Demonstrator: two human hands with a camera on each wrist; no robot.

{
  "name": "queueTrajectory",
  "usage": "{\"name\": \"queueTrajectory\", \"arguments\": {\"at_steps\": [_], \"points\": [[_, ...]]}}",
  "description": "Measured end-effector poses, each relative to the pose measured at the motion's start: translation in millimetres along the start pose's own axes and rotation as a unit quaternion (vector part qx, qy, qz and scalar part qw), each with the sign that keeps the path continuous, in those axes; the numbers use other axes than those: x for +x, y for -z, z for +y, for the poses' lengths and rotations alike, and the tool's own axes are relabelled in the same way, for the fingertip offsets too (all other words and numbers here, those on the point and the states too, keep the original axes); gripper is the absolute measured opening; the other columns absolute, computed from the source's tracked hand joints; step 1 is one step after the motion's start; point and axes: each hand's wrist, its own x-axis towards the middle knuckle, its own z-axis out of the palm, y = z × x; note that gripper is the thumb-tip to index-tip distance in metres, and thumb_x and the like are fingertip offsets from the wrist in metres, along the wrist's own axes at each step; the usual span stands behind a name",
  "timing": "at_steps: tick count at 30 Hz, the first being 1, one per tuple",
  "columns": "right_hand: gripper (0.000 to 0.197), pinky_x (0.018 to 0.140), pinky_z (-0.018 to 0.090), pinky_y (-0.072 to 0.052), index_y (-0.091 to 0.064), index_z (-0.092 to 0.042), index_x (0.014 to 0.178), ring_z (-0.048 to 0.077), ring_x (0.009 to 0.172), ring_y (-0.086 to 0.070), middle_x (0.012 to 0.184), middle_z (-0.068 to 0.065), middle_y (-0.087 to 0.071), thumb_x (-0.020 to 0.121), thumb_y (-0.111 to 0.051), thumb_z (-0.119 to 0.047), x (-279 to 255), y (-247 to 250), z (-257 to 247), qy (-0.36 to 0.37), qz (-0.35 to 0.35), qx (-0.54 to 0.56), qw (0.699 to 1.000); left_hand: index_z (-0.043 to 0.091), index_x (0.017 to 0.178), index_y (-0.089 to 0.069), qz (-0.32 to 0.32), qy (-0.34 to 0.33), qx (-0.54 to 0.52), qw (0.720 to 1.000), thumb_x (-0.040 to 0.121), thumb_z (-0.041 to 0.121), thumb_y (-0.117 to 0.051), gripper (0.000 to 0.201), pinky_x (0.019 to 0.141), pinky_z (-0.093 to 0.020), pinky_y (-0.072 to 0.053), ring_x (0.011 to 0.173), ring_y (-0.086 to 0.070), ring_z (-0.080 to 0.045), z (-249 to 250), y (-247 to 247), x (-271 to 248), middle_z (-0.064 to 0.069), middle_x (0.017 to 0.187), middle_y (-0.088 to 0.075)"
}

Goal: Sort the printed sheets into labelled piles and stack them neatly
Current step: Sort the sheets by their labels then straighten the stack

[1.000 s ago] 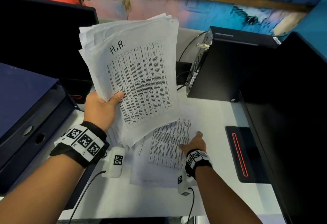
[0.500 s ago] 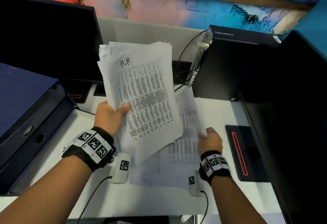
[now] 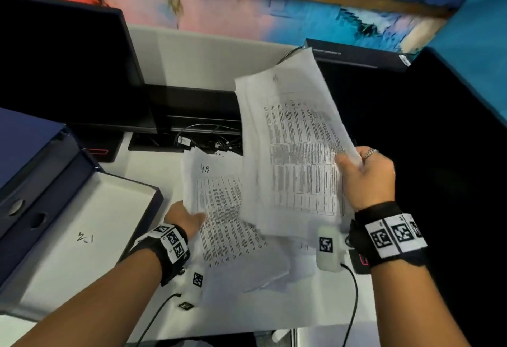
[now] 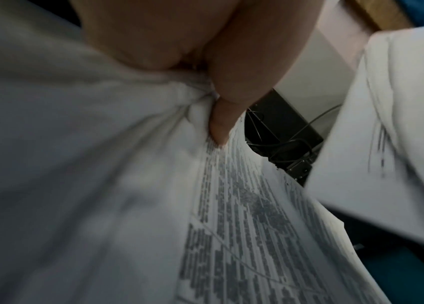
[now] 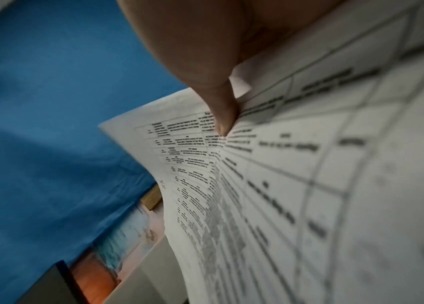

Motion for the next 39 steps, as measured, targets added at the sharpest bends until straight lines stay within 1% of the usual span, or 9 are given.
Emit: {"name": "queueTrajectory", "arguments": {"at_steps": [5, 11, 15, 18, 22, 25, 29, 35, 39], "points": [[0.013, 0.066, 0.021, -0.054, -0.072, -0.012, 0.096, 0.013, 0.077, -0.071, 0.085, 0.002, -0.073, 0.091, -0.063, -0.02, -6, -56, 34, -0.132, -0.135, 0.033, 0.981, 0.009, 0.114, -0.061, -0.02, -0.021, -0.119, 0.993, 0.096, 0.032, -0.055, 0.03, 0.092, -0.038, -0.05, 0.1, -0.063, -0.03, -7, -2, 12, -0.013, 0.118, -0.068], [0.057, 0.106, 0.021, -0.028, -0.035, -0.014, 0.149, 0.024, 0.139, -0.039, 0.154, 0.004, -0.036, 0.096, -0.04, 0.006, -43, -131, 82, -0.173, -0.284, -0.098, 0.938, 0.002, 0.143, -0.045, -0.053, 0.021, -0.182, 0.982, 0.101, 0.055, -0.036, 0.068, 0.11, -0.035, -0.035, 0.133, -0.047, -0.031, 0, 2, 13, -0.015, 0.146, -0.049], [0.053, 0.105, 0.023, -0.035, -0.041, -0.018, 0.145, 0.023, 0.132, -0.049, 0.147, 0.005, -0.047, 0.096, -0.048, 0.001, -51, -147, 95, -0.107, -0.318, -0.096, 0.937, 0.003, 0.142, -0.038, -0.041, 0.005, -0.056, 0.998, 0.095, 0.028, -0.063, 0.058, 0.087, -0.029, -0.04, 0.126, -0.052, -0.031, -3, -7, 18, -0.013, 0.142, -0.05], [0.05, 0.1, 0.032, -0.042, -0.048, -0.017, 0.139, 0.026, 0.124, -0.051, 0.139, 0.006, -0.051, 0.092, -0.063, -0.024, -31, -135, 112, -0.109, -0.202, -0.183, 0.956, 0.003, 0.132, -0.043, -0.004, -0.013, -0.017, 1.0, 0.094, 0.017, -0.063, 0.045, 0.087, -0.032, -0.047, 0.116, -0.057, -0.032, -6, -9, 23, -0.015, 0.13, -0.055], [0.094, 0.109, 0.056, -0.032, -0.026, -0.01, 0.15, 0.039, 0.137, -0.028, 0.154, 0.014, -0.025, 0.079, -0.07, -0.054, 4, -112, 144, -0.27, -0.165, -0.318, 0.894, 0.003, 0.113, -0.046, 0.059, -0.047, -0.034, 0.997, 0.095, 0.01, -0.06, 0.024, 0.077, -0.029, -0.041, 0.099, -0.058, -0.026, -4, -2, 16, -0.008, 0.103, -0.053], [0.093, 0.105, 0.056, -0.038, -0.025, -0.008, 0.149, 0.04, 0.134, -0.036, 0.149, 0.016, -0.036, 0.078, -0.075, -0.041, 10, -115, 154, -0.283, -0.163, -0.266, 0.907, 0.006, 0.108, -0.053, 0.084, -0.08, -0.132, 0.984, 0.094, 0.004, -0.059, 0.015, 0.082, -0.031, -0.046, 0.095, -0.062, -0.026, 0, 12, 3, -0.004, 0.101, -0.063], [0.041, 0.086, 0.037, -0.054, -0.052, -0.007, 0.128, 0.035, 0.107, -0.062, 0.119, 0.019, -0.064, 0.088, -0.06, -0.003, 11, -117, 150, -0.216, -0.094, -0.169, 0.957, 0.018, 0.104, -0.055, 0.115, -0.147, -0.204, 0.961, 0.095, 0.004, -0.058, 0.017, 0.076, -0.034, -0.054, 0.086, -0.066, -0.021, 15, 45, -16, -0.003, 0.093, -0.068], [0.038, 0.099, 0.032, -0.044, -0.054, -0.002, 0.133, 0.033, 0.122, -0.054, 0.135, 0.019, -0.055, 0.096, -0.056, -0.01, -11, -129, 124, -0.183, -0.202, -0.123, 0.954, 0.012, 0.113, -0.055, 0.22, -0.249, -0.203, 0.921, 0.093, 0.001, -0.058, 0.023, 0.073, -0.029, -0.049, 0.075, -0.059, -0.007, 41, 101, -32, -0.002, 0.098, -0.064], [0.044, 0.099, 0.028, -0.041, -0.046, -0.002, 0.14, 0.031, 0.125, -0.052, 0.14, 0.018, -0.05, 0.098, -0.053, -0.012, -40, -144, 110, -0.168, -0.274, -0.138, 0.937, 0.006, 0.11, -0.056, 0.289, -0.289, -0.14, 0.902, 0.091, 0.002, -0.06, 0.02, 0.072, -0.027, -0.038, 0.082, -0.055, -0.021, 48, 127, -37, -0.004, 0.093, -0.06]]}}
